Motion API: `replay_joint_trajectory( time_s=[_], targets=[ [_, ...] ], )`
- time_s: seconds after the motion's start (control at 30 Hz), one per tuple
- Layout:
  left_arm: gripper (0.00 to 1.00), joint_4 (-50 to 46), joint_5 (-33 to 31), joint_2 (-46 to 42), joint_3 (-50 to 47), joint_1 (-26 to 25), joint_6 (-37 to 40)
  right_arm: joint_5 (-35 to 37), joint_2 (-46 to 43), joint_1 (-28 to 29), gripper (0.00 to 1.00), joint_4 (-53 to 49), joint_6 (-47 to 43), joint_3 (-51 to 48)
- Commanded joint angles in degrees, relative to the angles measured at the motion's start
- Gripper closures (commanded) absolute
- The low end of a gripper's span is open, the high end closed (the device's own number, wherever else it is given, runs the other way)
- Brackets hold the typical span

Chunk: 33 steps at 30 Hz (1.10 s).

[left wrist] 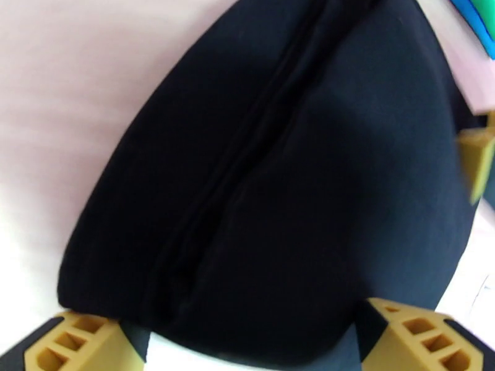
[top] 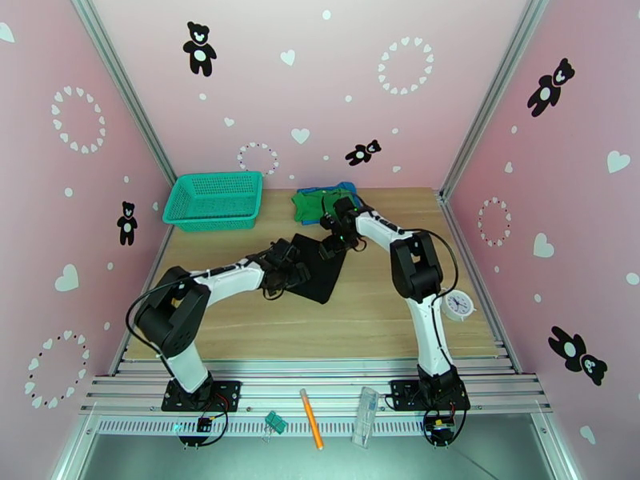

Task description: Fold and stack the mixed laundry pile

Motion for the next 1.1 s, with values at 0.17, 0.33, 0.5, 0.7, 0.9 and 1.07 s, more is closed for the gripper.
replay_joint_trajectory(
  time_s=[0.17,0.33,0.5,0.7,0.9,1.07],
  targets=[
    [0.1,-4.78,2.92,8.14,12.77,1.99,10.98,5.84,-17.15,4.11,0.19,7.77,20.33,-26.24],
    [0.11,-9.06,0.86,7.57,16.22,2.52,14.3,12.82,-22.67,4.26,0.18,7.33,23.18,-29.95],
    [0.1,-11.01,0.18,2.61,14.06,2.58,14.25,12.35,-24.71,2.27,0.15,3.83,21.28,-26.46],
    [0.11,-9.9,4.92,1.24,10.64,1.92,11.77,9.61,-21.11,1.4,0.16,1.74,18.9,-20.97],
    [0.16,-8.57,6.16,5.82,10.57,0.37,9.47,6.0,-14.47,1.12,0.21,2.19,18.64,-18.41],
    [0.18,-10.62,4.97,6.8,10.25,-0.45,7.58,2.91,-12.06,1.48,0.28,5.72,20.41,-21.49]
  ],
)
